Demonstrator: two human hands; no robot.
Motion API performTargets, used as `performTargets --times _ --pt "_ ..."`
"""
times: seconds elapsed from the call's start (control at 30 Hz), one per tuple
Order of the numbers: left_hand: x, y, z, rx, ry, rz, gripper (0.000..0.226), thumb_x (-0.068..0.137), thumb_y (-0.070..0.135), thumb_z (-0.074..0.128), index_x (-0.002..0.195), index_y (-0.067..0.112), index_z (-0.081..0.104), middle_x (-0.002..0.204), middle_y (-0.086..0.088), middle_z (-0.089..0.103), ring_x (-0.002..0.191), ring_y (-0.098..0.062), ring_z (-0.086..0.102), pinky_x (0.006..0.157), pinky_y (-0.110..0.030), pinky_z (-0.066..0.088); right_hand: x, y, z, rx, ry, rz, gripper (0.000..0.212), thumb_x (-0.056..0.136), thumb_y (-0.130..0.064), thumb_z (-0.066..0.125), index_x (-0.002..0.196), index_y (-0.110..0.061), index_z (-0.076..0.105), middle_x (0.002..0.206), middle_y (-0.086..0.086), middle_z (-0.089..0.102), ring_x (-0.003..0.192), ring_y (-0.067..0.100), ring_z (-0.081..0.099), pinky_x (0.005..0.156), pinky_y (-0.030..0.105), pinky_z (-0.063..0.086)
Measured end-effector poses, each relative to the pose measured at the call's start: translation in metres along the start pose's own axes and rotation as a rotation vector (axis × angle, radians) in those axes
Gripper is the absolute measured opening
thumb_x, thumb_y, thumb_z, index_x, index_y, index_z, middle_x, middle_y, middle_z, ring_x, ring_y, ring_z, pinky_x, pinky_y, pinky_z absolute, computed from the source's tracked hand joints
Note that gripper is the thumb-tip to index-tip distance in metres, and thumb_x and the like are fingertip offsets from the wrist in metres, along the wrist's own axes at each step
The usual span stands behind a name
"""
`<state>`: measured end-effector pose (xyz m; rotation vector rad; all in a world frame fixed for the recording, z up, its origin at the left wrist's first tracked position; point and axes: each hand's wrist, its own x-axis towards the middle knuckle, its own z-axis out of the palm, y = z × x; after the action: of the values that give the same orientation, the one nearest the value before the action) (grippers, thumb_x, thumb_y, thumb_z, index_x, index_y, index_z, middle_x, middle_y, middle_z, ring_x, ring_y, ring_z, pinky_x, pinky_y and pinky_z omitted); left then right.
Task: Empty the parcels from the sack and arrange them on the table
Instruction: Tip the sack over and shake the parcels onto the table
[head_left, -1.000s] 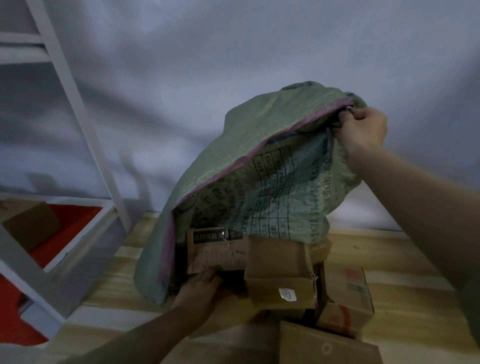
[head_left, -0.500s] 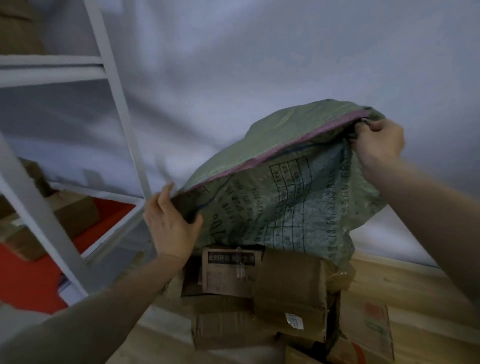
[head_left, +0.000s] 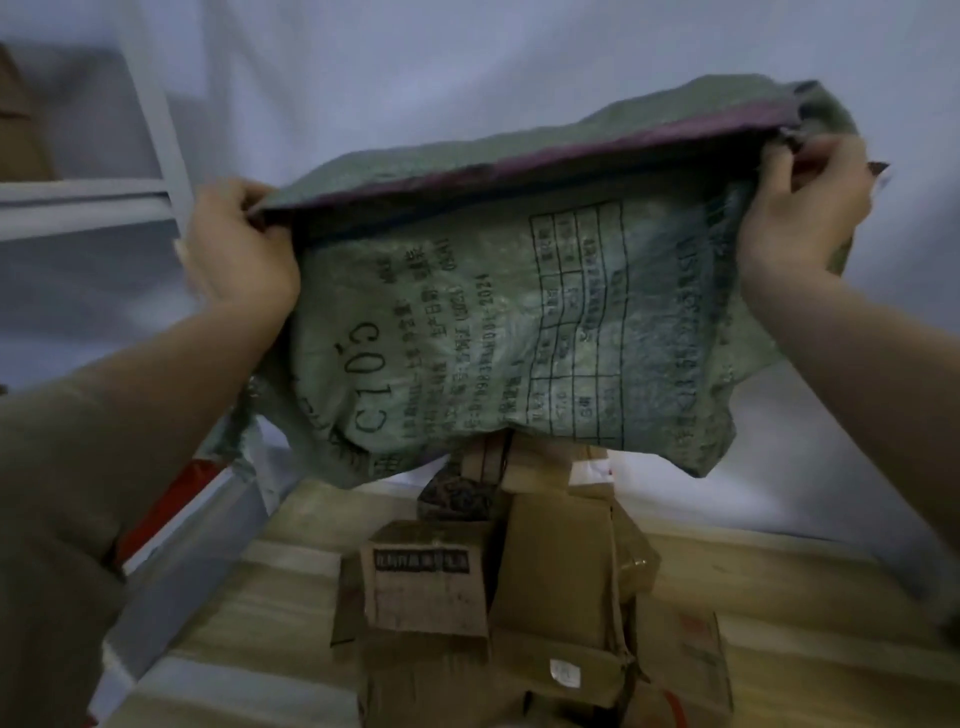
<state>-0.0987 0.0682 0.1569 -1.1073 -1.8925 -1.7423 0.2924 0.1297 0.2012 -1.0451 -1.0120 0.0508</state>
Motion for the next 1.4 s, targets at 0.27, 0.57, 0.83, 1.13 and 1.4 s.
performTargets --times 0.27,0.57,0.83,1.13,1.4 --pt "-0.017 0.018 -0.019 0.098 -0.229 0.088 0.017 0.089 0.021 0.059 0.102 0.014 0.068 0.101 -0.015 0.067 0.1 -0.032 0.061 0.078 -0.032 0.042 -0.018 0.006 -0.042 -0.182 -0.027 0.124 0.034 0.099 -0.028 0.048 0.071 -0.032 0.029 0.08 -0.009 0.047 0.087 0.016 0.047 0.076 0.028 0.039" --pt "-0.011 0.059 -0.061 0.013 -0.21 0.052 0.004 0.089 0.02 0.053 0.089 0.022 0.056 0.086 -0.007 0.056 0.082 -0.021 0.053 0.067 -0.031 0.037 -0.005 -0.031 -0.077 -0.159 -0.046 0.072 0.016 0.096 -0.026 0.055 0.082 -0.018 0.055 0.082 -0.005 0.056 0.084 0.011 0.05 0.062 0.012 0.035" --pt "-0.042 0.054 -0.105 0.294 -0.47 0.086 0.022 0.091 0.034 0.064 0.09 0.012 0.067 0.09 -0.02 0.063 0.091 -0.041 0.063 0.075 -0.041 0.049 -0.007 -0.02 -0.123 -0.44 -0.28 0.114 0.021 0.084 -0.004 0.06 0.092 0.014 0.068 0.084 0.035 0.063 0.093 0.019 0.062 0.071 0.05 0.051" --pt "-0.082 0.076 -0.13 0.623 -0.41 0.222 0.024 0.094 0.044 0.057 0.085 0.022 0.058 0.092 -0.021 0.062 0.092 -0.044 0.063 0.072 -0.042 0.047 -0.016 -0.004 -0.165 -0.416 -0.341 0.106 0.015 0.093 -0.015 0.062 0.089 -0.004 0.072 0.088 0.018 0.072 0.08 0.036 0.07 0.077 0.044 0.058" --pt "-0.068 0.098 -0.086 -0.095 -0.462 -0.299 0.027 0.104 0.014 0.041 0.094 -0.005 0.057 0.085 -0.015 0.058 0.082 -0.03 0.059 0.066 -0.041 0.051 0.001 -0.016 -0.123 -0.191 -0.249 0.329 0.01 0.097 -0.006 0.044 0.092 -0.002 0.052 0.108 0.015 0.061 0.094 0.03 0.061 0.08 0.036 0.048"
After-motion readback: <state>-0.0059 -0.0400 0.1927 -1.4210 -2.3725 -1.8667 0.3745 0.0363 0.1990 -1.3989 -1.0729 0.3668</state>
